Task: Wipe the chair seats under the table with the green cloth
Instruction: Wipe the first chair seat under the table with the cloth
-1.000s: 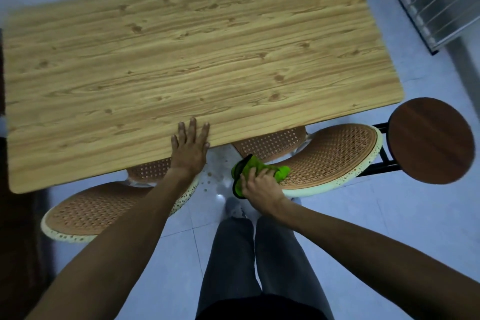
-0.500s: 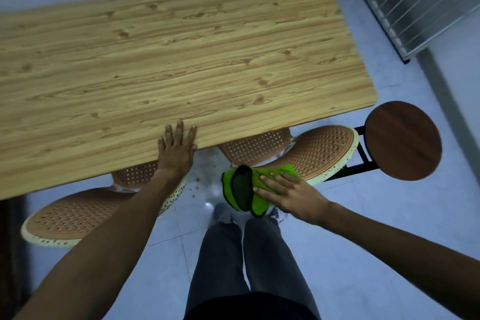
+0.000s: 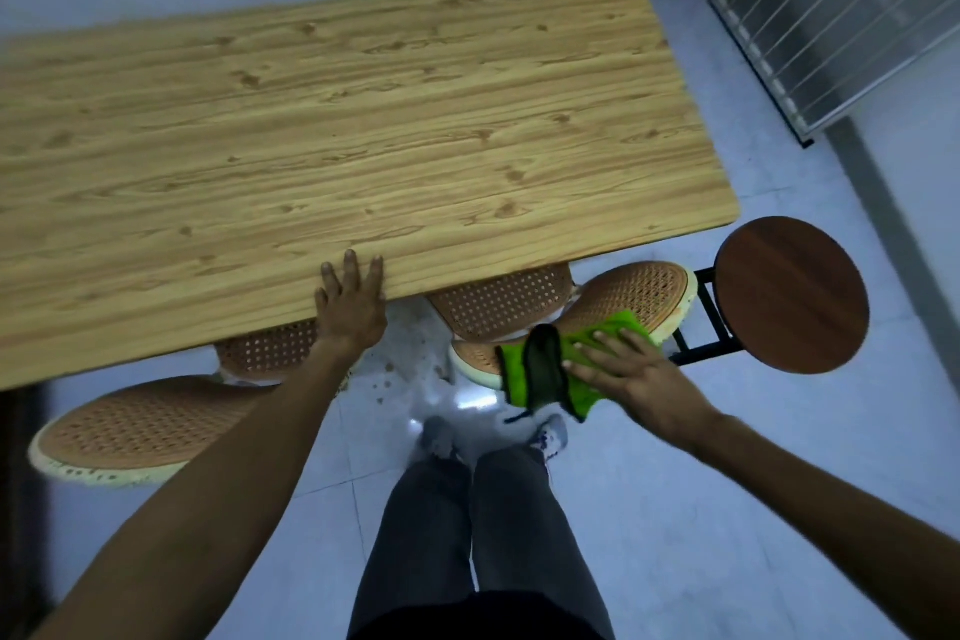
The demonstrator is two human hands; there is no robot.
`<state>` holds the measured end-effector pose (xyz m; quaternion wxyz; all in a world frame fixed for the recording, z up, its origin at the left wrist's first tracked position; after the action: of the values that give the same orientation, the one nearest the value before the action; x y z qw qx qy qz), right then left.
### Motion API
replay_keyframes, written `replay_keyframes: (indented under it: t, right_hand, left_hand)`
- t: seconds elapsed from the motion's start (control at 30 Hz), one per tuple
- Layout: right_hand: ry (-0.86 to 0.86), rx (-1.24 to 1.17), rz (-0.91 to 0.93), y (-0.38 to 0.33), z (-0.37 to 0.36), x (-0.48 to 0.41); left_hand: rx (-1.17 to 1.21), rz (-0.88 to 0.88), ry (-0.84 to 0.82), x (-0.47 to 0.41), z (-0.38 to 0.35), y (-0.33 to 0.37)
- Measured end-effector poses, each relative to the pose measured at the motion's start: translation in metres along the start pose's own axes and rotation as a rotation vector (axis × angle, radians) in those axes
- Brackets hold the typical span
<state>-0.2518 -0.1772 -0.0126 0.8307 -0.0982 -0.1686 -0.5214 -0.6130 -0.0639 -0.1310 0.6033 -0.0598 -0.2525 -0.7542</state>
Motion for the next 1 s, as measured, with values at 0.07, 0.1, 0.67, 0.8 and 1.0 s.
replay_keyframes:
  t: [0.07, 0.1, 0.67, 0.8, 1.0]
  right_hand:
    - [0.029, -0.036, 0.012, -0.033, -0.002, -0.012]
    - [0.026, -0.050, 0.010, -0.049, -0.004, -0.018]
    - [0.085, 0.107, 0.083, 0.089, -0.002, 0.006]
    - [0.067, -0.053, -0.205, 0.111, 0.015, 0.009]
    - [0.126, -0.227, -0.048, 0.049, -0.006, 0.001]
  left_hand:
    - [0.019, 0.010, -0.004, -0.001, 0.000, 0.000]
    - [0.024, 0.017, -0.007, -0.001, -0.001, 0.000]
    - [0.094, -0.069, 0.121, 0.038, -0.013, 0.119]
    - [0.224, -0.103, 0.097, 0.059, -0.033, 0.211]
    - [0.133, 0.171, 0.194, 0.055, -0.026, 0.242]
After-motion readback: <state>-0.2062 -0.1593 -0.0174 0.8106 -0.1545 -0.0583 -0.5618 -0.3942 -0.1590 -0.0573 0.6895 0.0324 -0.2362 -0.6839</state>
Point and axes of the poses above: each hand's wrist, its own x-axis away from the middle knuckle, its own z-axis out of the back of the hand, y = z × x, the point moved 6 cm from there along -x, towards the middle knuckle, and after that the axes turned 14 degrees about -z, right-handed, at the moved point
